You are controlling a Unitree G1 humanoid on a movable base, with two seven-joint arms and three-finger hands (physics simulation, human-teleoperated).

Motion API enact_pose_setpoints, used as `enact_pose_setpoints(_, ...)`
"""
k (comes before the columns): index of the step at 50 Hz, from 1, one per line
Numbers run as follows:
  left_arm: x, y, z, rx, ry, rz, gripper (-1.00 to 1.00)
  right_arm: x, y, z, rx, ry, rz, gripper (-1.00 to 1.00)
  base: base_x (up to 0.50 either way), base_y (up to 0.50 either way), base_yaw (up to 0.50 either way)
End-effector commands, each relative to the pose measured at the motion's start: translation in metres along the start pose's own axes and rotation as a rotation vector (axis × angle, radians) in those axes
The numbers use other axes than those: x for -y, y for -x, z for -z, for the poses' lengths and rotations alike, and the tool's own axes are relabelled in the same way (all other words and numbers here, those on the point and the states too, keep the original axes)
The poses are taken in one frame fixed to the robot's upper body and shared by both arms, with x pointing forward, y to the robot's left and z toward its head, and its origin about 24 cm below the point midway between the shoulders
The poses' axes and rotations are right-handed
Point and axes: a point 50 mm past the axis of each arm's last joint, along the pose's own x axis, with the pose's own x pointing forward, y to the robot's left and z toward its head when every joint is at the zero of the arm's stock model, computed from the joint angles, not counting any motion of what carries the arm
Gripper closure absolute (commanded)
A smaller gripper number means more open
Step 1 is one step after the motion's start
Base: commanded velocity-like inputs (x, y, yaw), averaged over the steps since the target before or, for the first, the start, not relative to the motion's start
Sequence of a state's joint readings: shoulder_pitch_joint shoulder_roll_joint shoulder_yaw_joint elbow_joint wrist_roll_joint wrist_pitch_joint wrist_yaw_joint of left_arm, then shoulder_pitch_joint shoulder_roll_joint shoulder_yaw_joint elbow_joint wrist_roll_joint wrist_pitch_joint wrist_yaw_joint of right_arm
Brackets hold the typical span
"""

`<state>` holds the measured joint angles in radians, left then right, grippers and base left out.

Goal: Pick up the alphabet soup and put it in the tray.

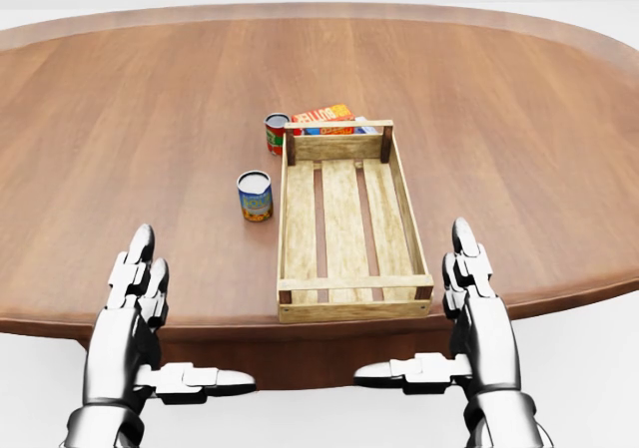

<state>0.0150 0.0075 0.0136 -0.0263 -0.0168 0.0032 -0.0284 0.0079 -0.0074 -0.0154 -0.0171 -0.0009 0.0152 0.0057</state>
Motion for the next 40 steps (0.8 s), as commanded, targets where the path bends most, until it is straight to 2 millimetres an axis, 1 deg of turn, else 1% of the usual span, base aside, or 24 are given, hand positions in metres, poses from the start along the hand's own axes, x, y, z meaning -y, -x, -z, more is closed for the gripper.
enact_pose_setpoints(1,-0.006,0.006,-0.004,0.012,0.013,0.027,-1.00,0.010,0.006,-0.004,-0.009,0.021,0.033,-0.99,0.00,0.00,0.00)
enact_pose_setpoints(4,-0.006,0.006,-0.003,0.019,-0.010,0.012,-1.00,0.010,0.004,-0.003,-0.017,0.012,0.041,-1.00,0.00,0.00,0.00)
enact_pose_setpoints(7,-0.006,0.006,-0.001,0.008,0.003,0.023,-1.00,0.007,0.006,-0.007,-0.012,0.015,0.036,-1.00,0.00,0.00,0.00)
enact_pose_setpoints(9,-0.005,0.007,-0.001,0.009,0.033,0.046,-1.00,0.007,0.007,-0.009,-0.002,0.017,0.036,-0.99,0.00,0.00,0.00)
enact_pose_setpoints(11,-0.005,0.009,-0.003,0.027,-0.002,0.036,-1.00,0.008,0.008,-0.011,0.006,0.019,0.039,-0.99,0.00,0.00,0.00)
enact_pose_setpoints(13,-0.006,0.009,-0.005,0.027,0.012,0.033,-1.00,0.008,0.009,-0.012,0.010,0.023,0.039,-0.99,0.00,0.00,0.00)
enact_pose_setpoints(17,-0.008,0.011,-0.009,0.038,0.022,0.033,-1.00,0.009,0.012,-0.019,0.039,0.028,0.041,-0.99,0.00,0.00,0.00)
enact_pose_setpoints(18,-0.008,0.011,-0.017,0.038,0.021,0.034,-1.00,0.009,0.013,-0.020,0.045,0.024,0.040,-0.99,0.00,0.00,0.00)
enact_pose_setpoints(20,-0.008,0.011,-0.011,0.037,0.013,0.034,-1.00,0.010,0.014,-0.022,0.055,0.027,0.045,-1.00,0.00,0.00,0.00)
enact_pose_setpoints(23,-0.009,0.013,-0.013,0.045,0.020,0.036,-1.00,0.011,0.019,-0.030,0.088,0.034,0.052,-0.99,0.00,0.00,0.00)
enact_pose_setpoints(27,-0.012,0.020,-0.024,0.067,0.030,0.037,-1.00,0.011,0.028,-0.042,0.136,0.045,0.053,-1.00,0.00,0.00,0.00)
enact_pose_setpoints(28,-0.013,0.021,-0.036,0.106,0.027,0.037,-1.00,0.010,0.029,-0.043,0.142,0.045,0.053,-1.00,0.00,0.00,0.00)
enact_pose_setpoints(30,-0.014,0.023,-0.037,0.109,0.025,0.037,-1.00,0.011,0.032,-0.046,0.155,0.049,0.055,-0.99,0.00,0.00,0.00)
enact_pose_setpoints(31,-0.015,0.026,-0.053,0.179,0.022,0.035,-1.00,0.011,0.034,-0.049,0.168,0.051,0.057,-0.99,0.00,0.00,0.00)
enact_pose_setpoints(32,-0.015,0.027,-0.057,0.198,0.021,0.035,-1.00,0.012,0.035,-0.051,0.173,0.052,0.060,-0.99,0.00,0.00,0.00)
enact_pose_setpoints(36,-0.016,0.031,-0.063,0.224,0.022,0.035,-1.00,0.013,0.040,-0.056,0.194,0.055,0.064,-0.99,0.00,0.00,0.00)
enact_pose_setpoints(38,-0.016,0.031,-0.047,0.156,0.033,0.035,-1.00,0.014,0.042,-0.058,0.202,0.059,0.068,-0.99,0.00,0.00,0.00)
enact_pose_setpoints(40,-0.016,0.033,-0.047,0.153,0.038,0.038,-1.00,0.014,0.044,-0.059,0.208,0.065,0.070,-1.00,0.00,0.00,0.00)
